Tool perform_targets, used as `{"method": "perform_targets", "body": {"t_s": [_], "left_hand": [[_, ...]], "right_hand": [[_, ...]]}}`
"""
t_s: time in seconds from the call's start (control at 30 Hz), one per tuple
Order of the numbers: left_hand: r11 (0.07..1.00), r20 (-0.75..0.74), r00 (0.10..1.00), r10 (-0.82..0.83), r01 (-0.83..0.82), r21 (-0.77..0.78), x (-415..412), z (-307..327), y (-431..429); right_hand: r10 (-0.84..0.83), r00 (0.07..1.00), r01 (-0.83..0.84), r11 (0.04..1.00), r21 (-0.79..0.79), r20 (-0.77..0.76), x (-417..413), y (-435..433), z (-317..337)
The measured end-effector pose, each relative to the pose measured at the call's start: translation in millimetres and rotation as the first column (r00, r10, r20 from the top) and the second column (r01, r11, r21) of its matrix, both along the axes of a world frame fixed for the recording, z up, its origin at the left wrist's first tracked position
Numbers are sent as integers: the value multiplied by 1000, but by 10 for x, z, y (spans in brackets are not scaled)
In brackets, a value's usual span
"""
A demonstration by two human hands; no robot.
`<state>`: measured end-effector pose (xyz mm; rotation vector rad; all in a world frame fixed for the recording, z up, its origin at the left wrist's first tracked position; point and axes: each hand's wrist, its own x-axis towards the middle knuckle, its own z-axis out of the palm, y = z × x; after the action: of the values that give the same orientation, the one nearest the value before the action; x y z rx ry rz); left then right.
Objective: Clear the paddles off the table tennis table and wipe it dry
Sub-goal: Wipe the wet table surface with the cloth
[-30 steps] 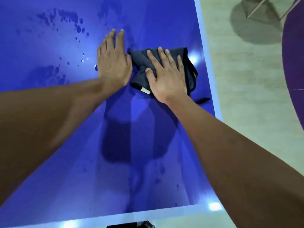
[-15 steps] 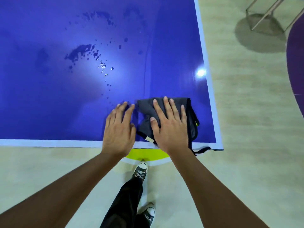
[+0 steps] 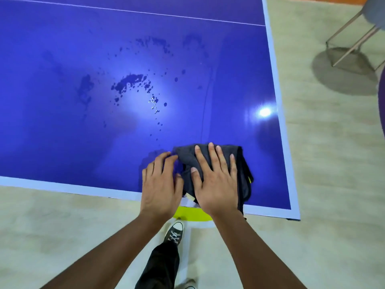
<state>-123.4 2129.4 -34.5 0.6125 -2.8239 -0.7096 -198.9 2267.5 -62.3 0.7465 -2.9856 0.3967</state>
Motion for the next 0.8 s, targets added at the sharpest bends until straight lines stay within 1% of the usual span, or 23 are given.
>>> {"method": "perform_targets", "body": {"t_s": [0.07,0.1,0.23,0.3,0.37,0.57,0.67,0.73,0.8], "left_hand": [[998,-28,999,39,-38,46,-118,12,-32],[998,-39,999,36,-34,46,-192,20,-74],[997,-34,997,-74,74,-20,-640,60,-421],[994,-25,994,-109,109,-21,-937,82,-654],[990,-11,990,-139,139,-18,-1331,100,-897],[949,14,956,-292,292,-116,-2798,31,-1576],[926,33,942,-334,335,-174,-3547,-13,-1883],[916,67,933,-353,360,-178,-3919,-54,-2012],[914,89,933,-349,359,-188,-4062,-126,-2059]], "right_hand": [[-9,1000,9,1000,8,21,-189,-109,9],[-14,999,14,1000,11,33,-287,-165,14],[-39,998,37,999,35,51,-750,-394,24],[-62,997,61,998,35,48,-1013,-535,29],[-83,995,82,996,38,46,-1349,-688,36],[-169,985,166,985,49,45,-2636,-1237,55],[-184,982,182,981,64,35,-3208,-1441,46],[-199,980,198,978,61,21,-3569,-1548,47],[-210,978,209,976,60,11,-3874,-1629,56]]}}
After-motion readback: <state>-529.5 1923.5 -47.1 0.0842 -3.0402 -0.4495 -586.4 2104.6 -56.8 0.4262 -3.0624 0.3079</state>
